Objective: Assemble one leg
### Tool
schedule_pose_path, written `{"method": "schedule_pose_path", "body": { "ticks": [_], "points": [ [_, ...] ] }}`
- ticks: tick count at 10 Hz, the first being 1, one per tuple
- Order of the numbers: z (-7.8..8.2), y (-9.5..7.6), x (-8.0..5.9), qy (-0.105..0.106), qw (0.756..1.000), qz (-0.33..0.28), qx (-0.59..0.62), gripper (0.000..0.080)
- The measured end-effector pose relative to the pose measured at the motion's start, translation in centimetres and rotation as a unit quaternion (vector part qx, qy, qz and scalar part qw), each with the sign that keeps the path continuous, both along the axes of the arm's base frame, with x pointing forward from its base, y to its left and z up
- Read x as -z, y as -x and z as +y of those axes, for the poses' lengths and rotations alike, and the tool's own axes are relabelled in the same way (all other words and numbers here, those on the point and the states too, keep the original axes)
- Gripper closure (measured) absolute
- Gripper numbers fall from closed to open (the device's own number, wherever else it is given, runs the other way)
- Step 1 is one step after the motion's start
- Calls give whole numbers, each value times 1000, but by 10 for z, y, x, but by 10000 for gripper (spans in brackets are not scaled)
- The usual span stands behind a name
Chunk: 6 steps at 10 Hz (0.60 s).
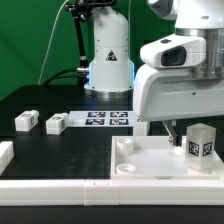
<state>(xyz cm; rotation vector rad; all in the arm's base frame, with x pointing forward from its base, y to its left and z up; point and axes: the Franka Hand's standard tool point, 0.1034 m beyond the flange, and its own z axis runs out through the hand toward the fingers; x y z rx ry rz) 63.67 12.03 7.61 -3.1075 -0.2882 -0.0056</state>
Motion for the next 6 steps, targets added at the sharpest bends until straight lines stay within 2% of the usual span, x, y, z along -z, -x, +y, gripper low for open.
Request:
{"method": "schedule_pose_path", "body": {
  "ticks": [2, 3, 4, 5, 6],
  "points": [
    [0, 0, 0, 0, 999, -2, -49, 151],
    [0, 0, 0, -1, 999, -2, -49, 264],
    [0, 0, 0, -1, 999, -2, -48, 264],
    [0, 0, 0, -2, 999, -1, -34, 465],
    [0, 0, 0, -2, 999, -1, -35, 509]
  ]
}}
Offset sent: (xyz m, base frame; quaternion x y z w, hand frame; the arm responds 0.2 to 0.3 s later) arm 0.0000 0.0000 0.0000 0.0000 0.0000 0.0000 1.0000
